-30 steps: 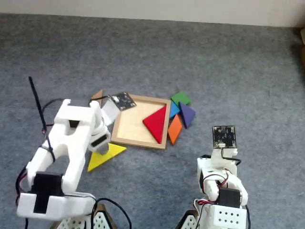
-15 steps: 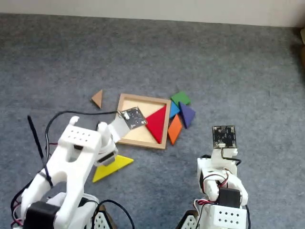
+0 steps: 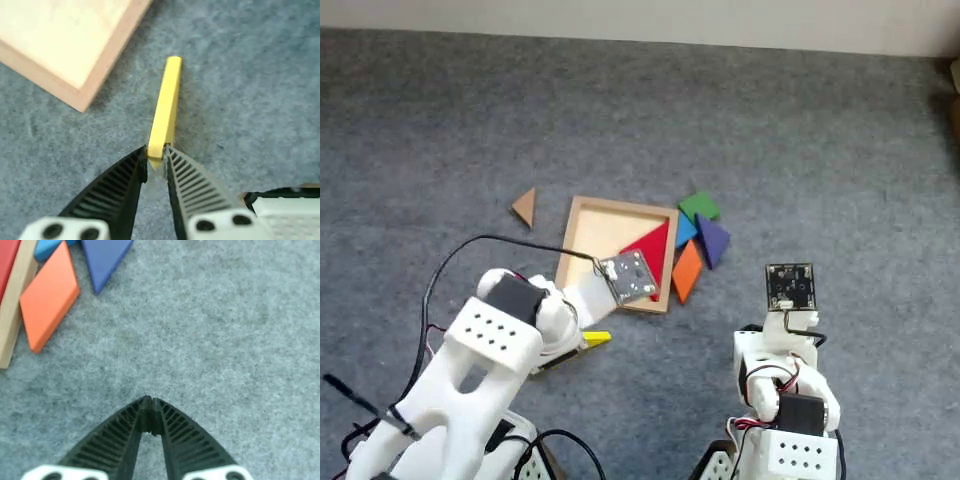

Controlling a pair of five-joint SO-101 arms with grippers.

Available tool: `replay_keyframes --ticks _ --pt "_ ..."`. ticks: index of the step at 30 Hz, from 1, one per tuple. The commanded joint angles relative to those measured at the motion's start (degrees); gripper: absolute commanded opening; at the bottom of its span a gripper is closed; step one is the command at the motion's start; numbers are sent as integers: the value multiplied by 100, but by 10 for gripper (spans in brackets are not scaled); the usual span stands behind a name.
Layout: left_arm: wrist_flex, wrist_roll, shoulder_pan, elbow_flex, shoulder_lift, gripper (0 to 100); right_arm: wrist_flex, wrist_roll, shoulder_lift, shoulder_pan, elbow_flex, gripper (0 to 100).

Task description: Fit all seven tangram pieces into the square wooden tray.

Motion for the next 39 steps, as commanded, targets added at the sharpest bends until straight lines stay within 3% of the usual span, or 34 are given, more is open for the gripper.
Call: replay_keyframes --ticks 1,8,12,19,25,31,39 --pt "62 26 321 145 -330 63 4 62 -66 66 462 16" --pt "53 -229 655 646 -435 62 4 62 -66 66 462 16" --pt "-360 -220 593 927 -435 66 4 62 -66 66 462 16" --pt "-818 -211 154 1033 -426 68 4 62 -66 75 462 16" --pt "-923 -211 -233 1033 -426 148 4 62 -66 75 462 16" --pt "-879 -211 -198 1042 -426 117 4 62 -66 75 462 16" --pt "-879 -220 -198 963 -479 4 4 62 -66 75 462 16"
